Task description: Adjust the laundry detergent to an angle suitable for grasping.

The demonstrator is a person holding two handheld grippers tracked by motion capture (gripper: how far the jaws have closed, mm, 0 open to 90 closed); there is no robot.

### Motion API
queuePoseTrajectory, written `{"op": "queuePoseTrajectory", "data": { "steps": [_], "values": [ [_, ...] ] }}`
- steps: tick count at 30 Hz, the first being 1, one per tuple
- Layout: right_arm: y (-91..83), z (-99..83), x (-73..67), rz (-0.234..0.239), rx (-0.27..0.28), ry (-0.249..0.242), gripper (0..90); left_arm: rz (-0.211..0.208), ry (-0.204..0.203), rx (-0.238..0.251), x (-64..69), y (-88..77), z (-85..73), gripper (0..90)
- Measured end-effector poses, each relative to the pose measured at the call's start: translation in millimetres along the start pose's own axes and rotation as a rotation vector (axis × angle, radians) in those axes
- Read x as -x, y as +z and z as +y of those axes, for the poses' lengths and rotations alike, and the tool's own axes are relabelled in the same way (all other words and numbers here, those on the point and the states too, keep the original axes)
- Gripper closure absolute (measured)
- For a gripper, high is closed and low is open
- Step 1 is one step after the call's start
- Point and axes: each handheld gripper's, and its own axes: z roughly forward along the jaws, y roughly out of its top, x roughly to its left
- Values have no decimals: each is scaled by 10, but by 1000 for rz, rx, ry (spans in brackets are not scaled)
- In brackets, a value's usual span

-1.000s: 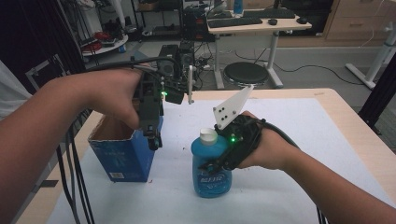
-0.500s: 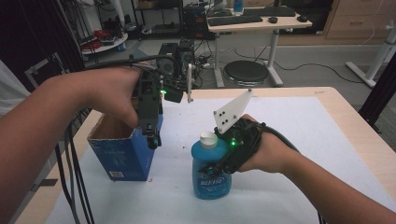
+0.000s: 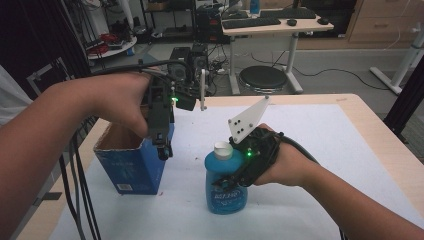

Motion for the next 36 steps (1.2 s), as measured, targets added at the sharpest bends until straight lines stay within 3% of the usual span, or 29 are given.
{"op": "queuePoseTrajectory", "data": {
  "steps": [6,32,36],
  "values": [
    [-17,13,-5,-5,22,-4,387,-2,-2,-8,-10,-1,3,17],
    [-72,30,-26,-12,28,8,312,1,-2,-15,-21,-17,20,16],
    [-104,22,-22,-20,29,23,240,-1,-2,-18,-30,-17,19,17]
  ]
}}
